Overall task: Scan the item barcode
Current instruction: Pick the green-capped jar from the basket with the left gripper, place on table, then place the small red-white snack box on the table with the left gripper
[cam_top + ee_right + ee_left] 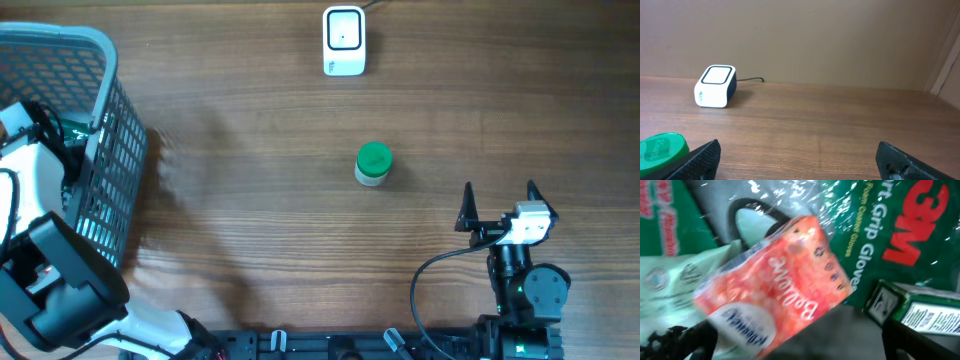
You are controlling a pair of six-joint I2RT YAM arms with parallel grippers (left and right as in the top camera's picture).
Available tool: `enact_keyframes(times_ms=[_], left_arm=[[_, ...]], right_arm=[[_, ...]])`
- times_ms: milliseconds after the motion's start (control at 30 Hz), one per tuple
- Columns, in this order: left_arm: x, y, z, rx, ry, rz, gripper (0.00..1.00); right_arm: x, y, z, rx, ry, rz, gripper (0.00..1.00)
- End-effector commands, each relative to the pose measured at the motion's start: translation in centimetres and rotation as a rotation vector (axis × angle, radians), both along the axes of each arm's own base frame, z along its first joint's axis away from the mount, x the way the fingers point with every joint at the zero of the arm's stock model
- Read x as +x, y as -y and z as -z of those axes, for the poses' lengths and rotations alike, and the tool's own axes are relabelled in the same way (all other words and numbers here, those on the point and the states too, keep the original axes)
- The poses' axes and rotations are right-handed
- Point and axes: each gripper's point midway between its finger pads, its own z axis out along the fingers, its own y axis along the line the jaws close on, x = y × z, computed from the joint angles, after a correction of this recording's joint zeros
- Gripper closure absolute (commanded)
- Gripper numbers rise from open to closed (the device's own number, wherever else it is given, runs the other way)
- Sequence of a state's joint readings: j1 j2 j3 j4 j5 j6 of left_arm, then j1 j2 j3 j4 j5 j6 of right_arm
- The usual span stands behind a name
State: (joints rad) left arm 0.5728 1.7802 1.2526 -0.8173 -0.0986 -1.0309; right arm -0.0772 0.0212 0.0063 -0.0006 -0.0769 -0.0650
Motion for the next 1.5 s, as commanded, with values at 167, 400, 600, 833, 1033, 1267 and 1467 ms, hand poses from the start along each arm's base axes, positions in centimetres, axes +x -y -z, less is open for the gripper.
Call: enact_keyframes(times_ms=[167,400,600,833,1033,1267,1467], left_arm=[[-0.6,-0.7,0.7,0.059,-0.007,-0.035,0.95],[0.4,-1.4,-4.7,0.137,0.08,0.018,0.96],[-1.3,-0.1,-14.3,0.273,0.275,0.035,0.96],[-3.3,12.7,-31.2,0.446,0.844,0.419,0.96],[-2.3,28.5,-25.2,0.164,0.703,0.971,0.96],[-2.3,40.2,-6.6,-0.015,0.066,1.147,0.96],[-1.3,45.1,-2.1,-0.048,0.045,1.202,0.96]], right_arm=[[0.0,0.1,-0.2,0.012,0.009,0.009,0.0],[0.0,0.1,-0.2,0.012,0.009,0.009,0.0],[0.0,0.1,-0.2,0.012,0.009,0.009,0.0],[0.0,0.1,-0.2,0.012,0.009,0.009,0.0],[0.0,0.1,-0.2,0.012,0.009,0.009,0.0],[0.0,0.1,-0.2,0.012,0.009,0.009,0.0],[0.0,0.1,-0.2,0.012,0.009,0.009,0.0]])
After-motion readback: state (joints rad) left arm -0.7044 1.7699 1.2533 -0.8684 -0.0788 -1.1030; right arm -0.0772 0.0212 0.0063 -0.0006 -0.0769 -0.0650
